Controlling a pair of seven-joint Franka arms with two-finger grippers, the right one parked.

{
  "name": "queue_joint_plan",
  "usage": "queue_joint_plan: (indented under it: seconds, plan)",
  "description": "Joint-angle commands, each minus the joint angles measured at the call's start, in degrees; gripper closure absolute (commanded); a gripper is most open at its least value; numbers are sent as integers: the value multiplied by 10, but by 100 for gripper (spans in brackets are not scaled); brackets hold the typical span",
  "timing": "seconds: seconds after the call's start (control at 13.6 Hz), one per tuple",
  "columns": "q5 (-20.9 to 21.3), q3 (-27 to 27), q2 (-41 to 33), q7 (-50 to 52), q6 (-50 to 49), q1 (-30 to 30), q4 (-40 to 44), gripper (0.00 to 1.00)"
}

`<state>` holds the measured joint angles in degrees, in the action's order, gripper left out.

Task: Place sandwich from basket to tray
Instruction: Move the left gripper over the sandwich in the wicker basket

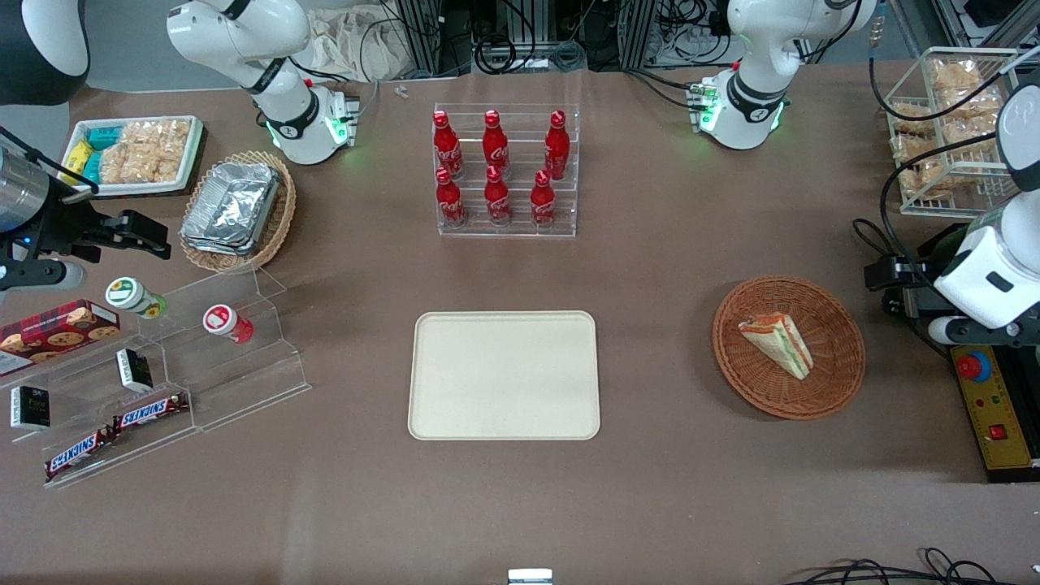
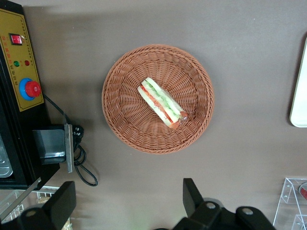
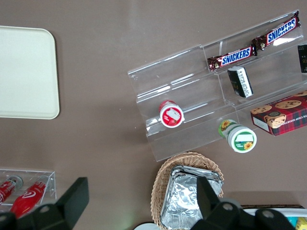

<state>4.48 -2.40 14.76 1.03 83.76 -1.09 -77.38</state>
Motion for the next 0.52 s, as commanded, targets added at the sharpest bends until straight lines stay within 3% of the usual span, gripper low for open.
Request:
queue_joint_plan:
  seconds: [0.0,0.44]
  plan:
    - [-5,3,-3,-7,18,0,-8,1]
    - [-7,1,-1,10,12,0,-26,1]
